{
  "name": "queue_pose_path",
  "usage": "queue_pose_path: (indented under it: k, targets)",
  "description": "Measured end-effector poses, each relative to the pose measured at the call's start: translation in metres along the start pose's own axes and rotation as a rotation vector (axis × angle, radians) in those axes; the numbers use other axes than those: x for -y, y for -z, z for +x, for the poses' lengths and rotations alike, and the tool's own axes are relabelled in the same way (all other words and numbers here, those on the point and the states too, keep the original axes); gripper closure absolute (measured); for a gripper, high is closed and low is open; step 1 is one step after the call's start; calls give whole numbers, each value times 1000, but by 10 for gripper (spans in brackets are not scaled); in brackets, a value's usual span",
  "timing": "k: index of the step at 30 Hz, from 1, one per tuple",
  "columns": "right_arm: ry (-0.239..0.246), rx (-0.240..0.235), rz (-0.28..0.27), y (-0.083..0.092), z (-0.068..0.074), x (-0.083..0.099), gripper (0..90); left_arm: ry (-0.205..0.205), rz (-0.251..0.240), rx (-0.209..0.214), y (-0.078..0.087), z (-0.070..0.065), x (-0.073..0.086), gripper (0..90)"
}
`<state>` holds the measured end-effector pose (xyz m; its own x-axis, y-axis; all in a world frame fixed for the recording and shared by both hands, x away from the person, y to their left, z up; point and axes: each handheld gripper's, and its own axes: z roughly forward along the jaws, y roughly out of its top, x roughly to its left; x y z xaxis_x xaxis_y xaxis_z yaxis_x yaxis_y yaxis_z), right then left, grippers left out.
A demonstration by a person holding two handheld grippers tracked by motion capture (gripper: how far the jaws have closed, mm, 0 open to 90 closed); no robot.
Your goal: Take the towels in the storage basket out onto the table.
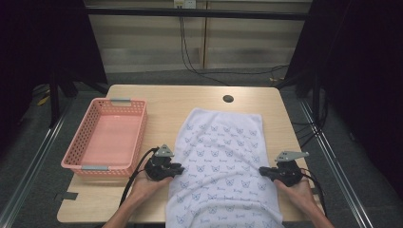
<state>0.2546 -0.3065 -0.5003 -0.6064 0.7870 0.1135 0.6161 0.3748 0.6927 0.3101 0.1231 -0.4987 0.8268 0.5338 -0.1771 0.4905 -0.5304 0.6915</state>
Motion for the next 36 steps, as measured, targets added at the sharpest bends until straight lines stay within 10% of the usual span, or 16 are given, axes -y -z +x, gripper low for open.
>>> queue_pose_path:
  k: [12,16,24,31,36]
  targets:
    - [21,-138,103,32,48,29,863,-34,116,163,36,-48,38,889]
    - [51,-140,93,34,55,28,730,-16,-8,137,43,-41,28,768]
    - [-13,8,-85,21,7,-8,643,70,-71,27,6,12,-16,696]
    - [-70,103,-83,-11,-46,-34,598,149,-108,-32,-8,45,-30,651]
    - [-88,124,-64,-24,-55,-37,594,183,-97,-76,-25,58,-38,601]
